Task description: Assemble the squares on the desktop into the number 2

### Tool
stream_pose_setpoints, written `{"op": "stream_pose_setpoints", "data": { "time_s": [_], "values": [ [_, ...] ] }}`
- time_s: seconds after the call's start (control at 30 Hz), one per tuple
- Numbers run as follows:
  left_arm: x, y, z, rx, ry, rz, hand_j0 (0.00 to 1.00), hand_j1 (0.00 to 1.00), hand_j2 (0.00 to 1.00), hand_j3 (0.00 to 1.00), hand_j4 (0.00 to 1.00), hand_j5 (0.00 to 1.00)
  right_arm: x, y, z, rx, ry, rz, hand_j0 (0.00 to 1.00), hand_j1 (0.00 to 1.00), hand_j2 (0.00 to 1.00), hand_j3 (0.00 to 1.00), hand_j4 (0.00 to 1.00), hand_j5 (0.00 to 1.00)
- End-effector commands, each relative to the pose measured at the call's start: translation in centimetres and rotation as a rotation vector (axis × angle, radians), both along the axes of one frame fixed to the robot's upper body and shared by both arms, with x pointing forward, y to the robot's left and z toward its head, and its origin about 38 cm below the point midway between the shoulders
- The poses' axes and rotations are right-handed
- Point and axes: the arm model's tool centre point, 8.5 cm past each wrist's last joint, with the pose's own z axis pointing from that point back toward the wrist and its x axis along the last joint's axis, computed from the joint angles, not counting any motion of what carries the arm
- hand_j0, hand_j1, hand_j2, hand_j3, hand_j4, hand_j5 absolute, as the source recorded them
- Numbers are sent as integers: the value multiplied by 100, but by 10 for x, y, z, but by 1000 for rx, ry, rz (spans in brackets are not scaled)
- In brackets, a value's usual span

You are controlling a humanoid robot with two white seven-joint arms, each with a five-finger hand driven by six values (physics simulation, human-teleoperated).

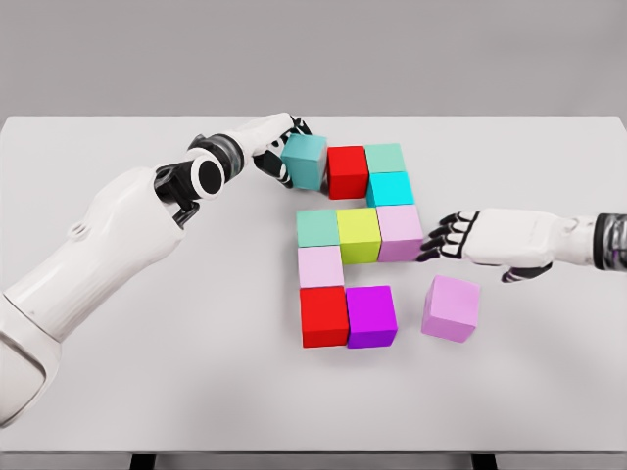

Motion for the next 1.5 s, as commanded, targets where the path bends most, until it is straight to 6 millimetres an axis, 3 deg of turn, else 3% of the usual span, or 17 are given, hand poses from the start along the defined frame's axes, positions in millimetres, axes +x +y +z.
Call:
{"op": "stream_pose_setpoints", "data": {
  "time_s": [0.0,0.1,0.27,0.47,0.53,0.7,1.0,1.37,1.47],
  "values": [
    [0,0,0,1,-2,0,70,70,70,70,70,70,3,-9,4,-4,-6,-26,100,100,100,100,100,100],
    [0,0,0,1,-2,0,70,70,70,70,70,70,19,-39,15,6,-34,-131,100,100,100,100,100,100],
    [0,0,1,2,-4,-2,70,70,70,70,70,70,26,-61,7,-12,-12,-201,100,100,100,100,100,100],
    [0,0,1,2,-4,-2,72,72,72,72,72,72,11,-84,-9,-103,30,-231,100,100,100,100,100,100],
    [0,0,-1,1,-1,0,79,79,79,79,79,79,4,-92,-11,-130,45,-238,100,100,100,100,100,100],
    [0,1,-1,1,0,1,94,94,94,94,94,94,-15,-71,-18,-135,61,-156,100,100,100,100,100,100],
    [0,5,2,3,-5,-1,100,100,100,100,100,100,-28,-56,-21,-136,73,-99,100,100,100,100,100,100],
    [-3,105,23,21,-126,-136,100,100,100,100,100,100,-25,-40,-12,-40,77,-78,100,100,100,100,100,100],
    [-16,104,0,109,-88,-213,100,100,100,100,100,100,-21,-35,-8,-7,68,-72,100,100,100,100,100,100]
  ]
}}
